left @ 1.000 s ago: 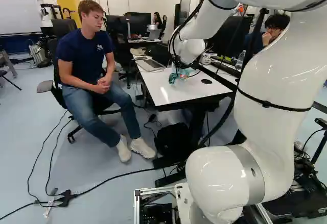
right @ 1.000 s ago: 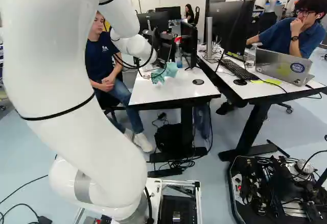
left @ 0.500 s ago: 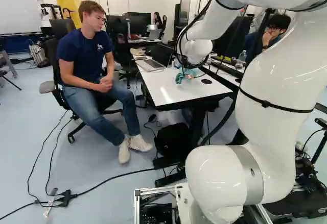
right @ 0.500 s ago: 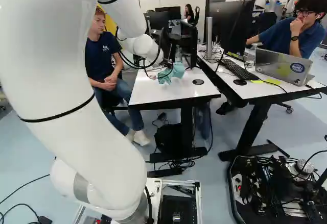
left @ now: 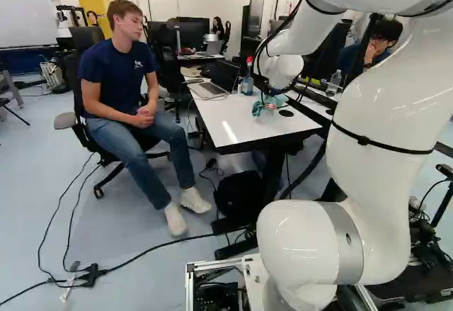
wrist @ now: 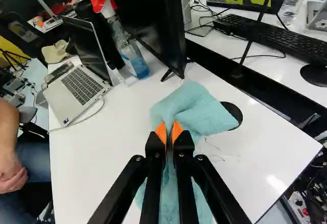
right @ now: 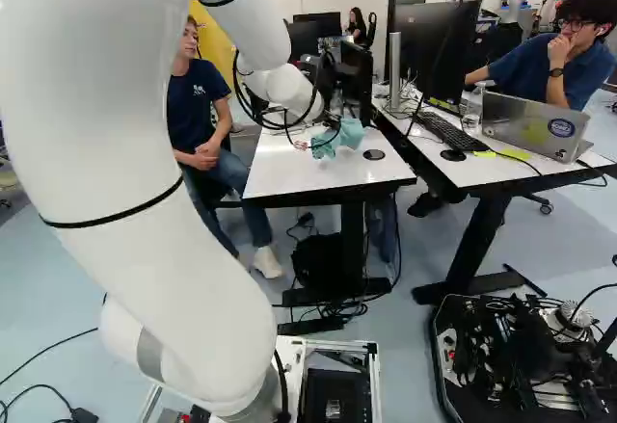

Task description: Clean the table with the green towel

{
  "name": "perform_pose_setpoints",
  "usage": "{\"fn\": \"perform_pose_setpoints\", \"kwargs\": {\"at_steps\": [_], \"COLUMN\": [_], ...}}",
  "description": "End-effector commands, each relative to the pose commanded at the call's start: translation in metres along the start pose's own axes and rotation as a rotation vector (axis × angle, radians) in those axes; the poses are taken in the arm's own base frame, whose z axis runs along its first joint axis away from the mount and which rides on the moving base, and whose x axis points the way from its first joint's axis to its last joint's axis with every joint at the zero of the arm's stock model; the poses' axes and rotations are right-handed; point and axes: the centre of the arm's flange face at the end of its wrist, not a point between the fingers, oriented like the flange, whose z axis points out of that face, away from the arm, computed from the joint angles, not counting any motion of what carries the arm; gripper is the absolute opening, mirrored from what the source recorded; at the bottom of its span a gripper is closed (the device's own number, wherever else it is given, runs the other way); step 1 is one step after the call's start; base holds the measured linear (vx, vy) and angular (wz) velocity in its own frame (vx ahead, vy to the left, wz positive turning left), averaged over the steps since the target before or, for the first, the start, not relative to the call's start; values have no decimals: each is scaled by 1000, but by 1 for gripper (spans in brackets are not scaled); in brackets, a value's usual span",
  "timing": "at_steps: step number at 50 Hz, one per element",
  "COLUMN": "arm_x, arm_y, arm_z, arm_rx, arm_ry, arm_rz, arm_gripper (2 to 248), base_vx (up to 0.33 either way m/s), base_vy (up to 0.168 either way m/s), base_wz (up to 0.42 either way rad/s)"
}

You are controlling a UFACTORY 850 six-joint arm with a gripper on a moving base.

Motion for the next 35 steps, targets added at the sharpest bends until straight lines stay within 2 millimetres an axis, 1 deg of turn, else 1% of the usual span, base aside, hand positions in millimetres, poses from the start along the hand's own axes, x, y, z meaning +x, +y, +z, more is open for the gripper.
{"fn": "perform_pose_setpoints", "kwargs": {"at_steps": [12, 35], "arm_x": [4, -12], "arm_y": [12, 17], "arm_z": [5, 24], "arm_rx": [-20, -36], "arm_ry": [2, -43], "arm_rz": [13, 12], "arm_gripper": [33, 33], "base_vx": [0, 0], "base_vy": [0, 0], "base_wz": [0, 0]}}
